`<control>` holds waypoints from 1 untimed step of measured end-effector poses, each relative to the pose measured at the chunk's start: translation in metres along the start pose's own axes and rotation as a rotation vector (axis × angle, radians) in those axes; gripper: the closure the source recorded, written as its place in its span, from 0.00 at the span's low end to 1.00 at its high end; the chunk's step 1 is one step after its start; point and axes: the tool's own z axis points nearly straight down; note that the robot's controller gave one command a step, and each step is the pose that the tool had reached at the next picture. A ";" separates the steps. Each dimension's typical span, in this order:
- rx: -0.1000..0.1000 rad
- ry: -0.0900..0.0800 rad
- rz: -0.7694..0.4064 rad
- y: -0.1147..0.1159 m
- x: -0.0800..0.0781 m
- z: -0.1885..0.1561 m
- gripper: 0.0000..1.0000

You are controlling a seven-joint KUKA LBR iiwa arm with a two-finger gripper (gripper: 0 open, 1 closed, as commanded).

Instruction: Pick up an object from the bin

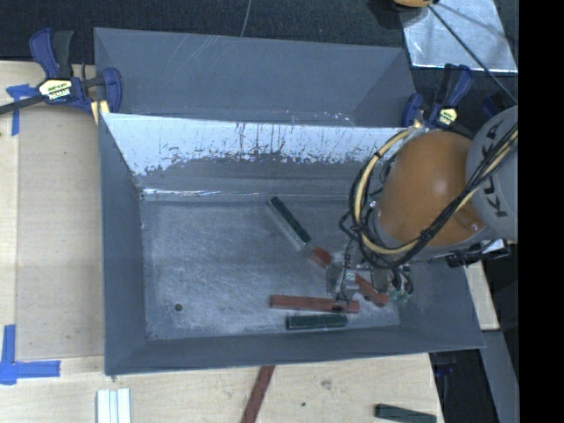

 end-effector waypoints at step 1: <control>0.000 -0.008 -0.012 0.002 -0.008 0.026 0.00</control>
Offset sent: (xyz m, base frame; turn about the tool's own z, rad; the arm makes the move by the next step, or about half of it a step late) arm 0.0000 0.0000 0.0000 0.0000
